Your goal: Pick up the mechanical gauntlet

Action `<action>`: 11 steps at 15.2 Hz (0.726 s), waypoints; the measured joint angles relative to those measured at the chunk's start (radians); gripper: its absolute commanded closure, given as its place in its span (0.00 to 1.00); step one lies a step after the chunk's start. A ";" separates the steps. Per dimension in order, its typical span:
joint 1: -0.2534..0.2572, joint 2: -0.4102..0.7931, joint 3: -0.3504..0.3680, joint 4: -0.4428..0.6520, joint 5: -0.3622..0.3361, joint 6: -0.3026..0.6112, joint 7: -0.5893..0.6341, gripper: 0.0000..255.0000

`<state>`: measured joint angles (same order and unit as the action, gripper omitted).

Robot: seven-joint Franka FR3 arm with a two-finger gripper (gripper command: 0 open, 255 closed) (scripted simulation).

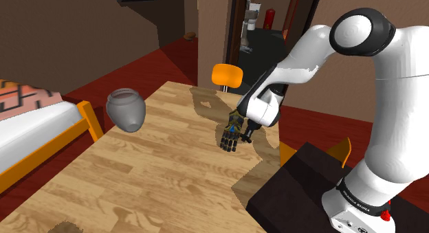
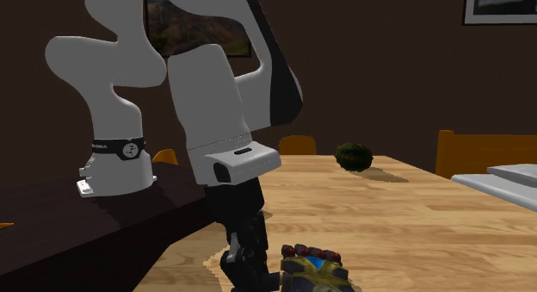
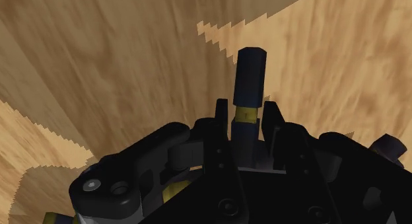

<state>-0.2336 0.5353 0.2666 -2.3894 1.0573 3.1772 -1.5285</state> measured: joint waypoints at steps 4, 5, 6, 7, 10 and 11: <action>-0.001 0.000 0.001 0.000 0.001 0.001 -0.001 1.00; -0.001 0.000 0.001 0.000 0.001 0.001 -0.001 1.00; -0.001 0.000 0.001 0.000 0.001 0.001 -0.001 1.00; -0.001 0.000 0.002 0.000 0.001 0.001 -0.001 1.00; 0.046 -0.041 -0.047 -0.019 -0.023 -0.032 0.039 1.00; 0.065 -0.056 -0.064 -0.027 -0.034 -0.043 0.057 1.00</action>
<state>-0.1691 0.4797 0.2023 -2.4159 1.0234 3.1346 -1.4718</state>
